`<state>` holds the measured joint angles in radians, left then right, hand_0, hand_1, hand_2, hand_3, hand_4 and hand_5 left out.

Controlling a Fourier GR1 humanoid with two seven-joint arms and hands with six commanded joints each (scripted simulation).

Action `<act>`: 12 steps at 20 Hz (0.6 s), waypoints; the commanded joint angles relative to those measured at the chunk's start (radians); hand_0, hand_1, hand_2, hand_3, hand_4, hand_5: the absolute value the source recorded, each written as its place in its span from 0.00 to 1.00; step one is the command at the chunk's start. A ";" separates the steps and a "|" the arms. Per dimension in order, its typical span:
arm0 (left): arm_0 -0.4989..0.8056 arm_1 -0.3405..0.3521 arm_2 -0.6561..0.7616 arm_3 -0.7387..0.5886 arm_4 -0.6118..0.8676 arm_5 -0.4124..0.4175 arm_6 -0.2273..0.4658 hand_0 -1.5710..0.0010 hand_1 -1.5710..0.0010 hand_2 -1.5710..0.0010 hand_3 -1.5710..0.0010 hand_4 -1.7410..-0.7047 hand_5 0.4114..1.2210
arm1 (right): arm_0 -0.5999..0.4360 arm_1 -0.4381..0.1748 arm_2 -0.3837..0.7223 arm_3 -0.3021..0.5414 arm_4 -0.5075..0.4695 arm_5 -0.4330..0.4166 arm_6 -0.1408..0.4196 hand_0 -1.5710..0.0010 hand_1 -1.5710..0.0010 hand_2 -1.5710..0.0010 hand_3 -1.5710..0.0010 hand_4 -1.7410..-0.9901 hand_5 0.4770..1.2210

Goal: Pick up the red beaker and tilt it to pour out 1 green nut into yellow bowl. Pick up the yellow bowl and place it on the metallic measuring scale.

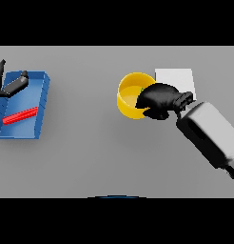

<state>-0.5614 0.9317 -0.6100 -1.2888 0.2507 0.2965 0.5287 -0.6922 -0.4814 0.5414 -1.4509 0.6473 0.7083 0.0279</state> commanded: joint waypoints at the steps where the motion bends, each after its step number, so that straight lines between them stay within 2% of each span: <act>1: -0.004 0.005 -0.002 -0.007 -0.007 0.003 0.001 1.00 1.00 1.00 1.00 0.91 0.38 | -0.012 -0.007 0.001 0.004 0.009 -0.012 -0.009 0.00 0.00 0.01 0.21 0.03 1.00; 4: -0.010 -0.005 -0.001 0.006 -0.009 0.006 -0.001 1.00 1.00 1.00 1.00 0.90 0.40 | -0.049 -0.047 -0.011 0.035 0.029 -0.048 -0.056 0.00 0.00 0.00 0.16 0.03 1.00; 5: -0.002 0.001 -0.003 -0.003 -0.012 0.009 -0.006 1.00 1.00 1.00 1.00 0.90 0.41 | -0.069 -0.055 -0.024 0.062 0.030 -0.055 -0.054 0.00 0.00 0.00 0.16 0.03 1.00; 6: -0.005 0.006 0.000 -0.001 -0.011 0.007 0.003 1.00 1.00 1.00 1.00 0.90 0.41 | -0.075 -0.064 -0.033 0.077 0.038 -0.069 -0.044 0.00 0.00 0.00 0.17 0.03 1.00; 9: -0.004 0.017 -0.005 -0.025 -0.016 0.012 0.032 1.00 1.00 1.00 1.00 0.90 0.40 | -0.107 -0.091 -0.062 0.168 0.047 -0.112 -0.070 0.00 0.00 0.00 0.21 0.03 1.00; 12: -0.006 0.020 -0.003 -0.045 -0.006 0.011 0.060 1.00 1.00 1.00 1.00 0.89 0.42 | -0.108 -0.097 -0.093 0.258 0.037 -0.147 -0.072 0.00 0.00 0.00 0.23 0.03 1.00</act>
<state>-0.5677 0.9522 -0.6132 -1.3337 0.2445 0.3077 0.5886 -0.7999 -0.5793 0.4486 -1.1921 0.6844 0.5620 -0.0364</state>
